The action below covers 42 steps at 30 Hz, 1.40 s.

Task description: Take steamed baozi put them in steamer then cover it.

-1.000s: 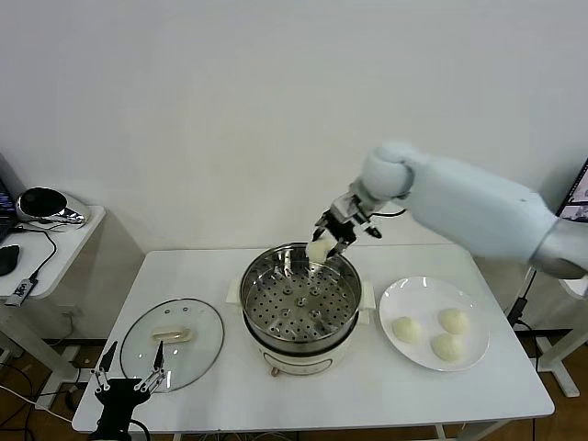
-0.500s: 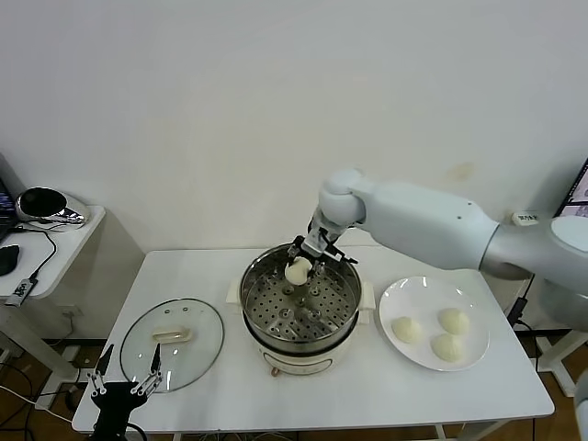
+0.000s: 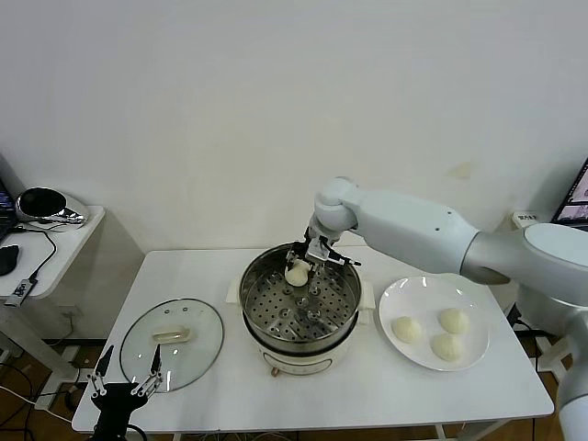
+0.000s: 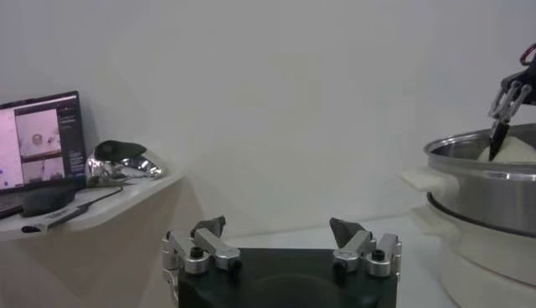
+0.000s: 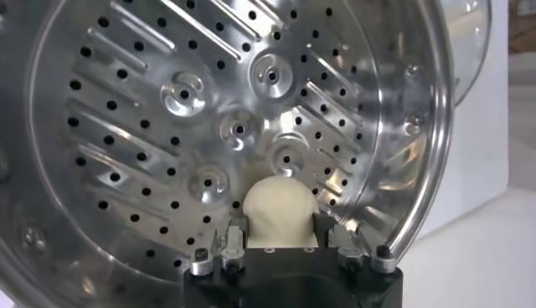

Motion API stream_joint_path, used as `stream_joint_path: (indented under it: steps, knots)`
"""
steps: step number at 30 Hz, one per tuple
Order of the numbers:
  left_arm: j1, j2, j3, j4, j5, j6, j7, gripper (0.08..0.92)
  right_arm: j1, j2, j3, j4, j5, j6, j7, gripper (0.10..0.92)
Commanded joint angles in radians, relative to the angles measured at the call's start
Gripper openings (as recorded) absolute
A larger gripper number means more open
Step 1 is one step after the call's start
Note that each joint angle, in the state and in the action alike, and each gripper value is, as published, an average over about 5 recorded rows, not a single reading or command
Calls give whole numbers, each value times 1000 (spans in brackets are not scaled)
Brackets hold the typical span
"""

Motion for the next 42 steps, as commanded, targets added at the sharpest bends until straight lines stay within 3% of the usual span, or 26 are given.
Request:
stream_joint_path:
  steps: [1, 11, 19, 23, 32, 42]
  knots:
    - [2, -2, 2, -3, 3, 1, -1, 823, 11, 2, -6, -19, -27, 71, 8, 524]
    - [-1, 2, 1, -18, 1, 3, -2, 823, 192, -151, -73, 236, 362, -118, -84, 776]
    - [-4, 19, 2, -28, -5, 2, -1, 823, 350, -466, -145, 541, 561, -718, -140, 822]
    - [-6, 31, 4, -31, -5, 2, 0, 823, 380, -652, -162, 647, 592, -862, -120, 823]
    - [-18, 55, 5, -30, -7, 1, 0, 823, 231, -865, -100, 682, 479, -887, -144, 823]
    - [-23, 48, -1, -19, -8, 3, 1, 823, -121, -826, 97, 496, 304, -792, -153, 823]
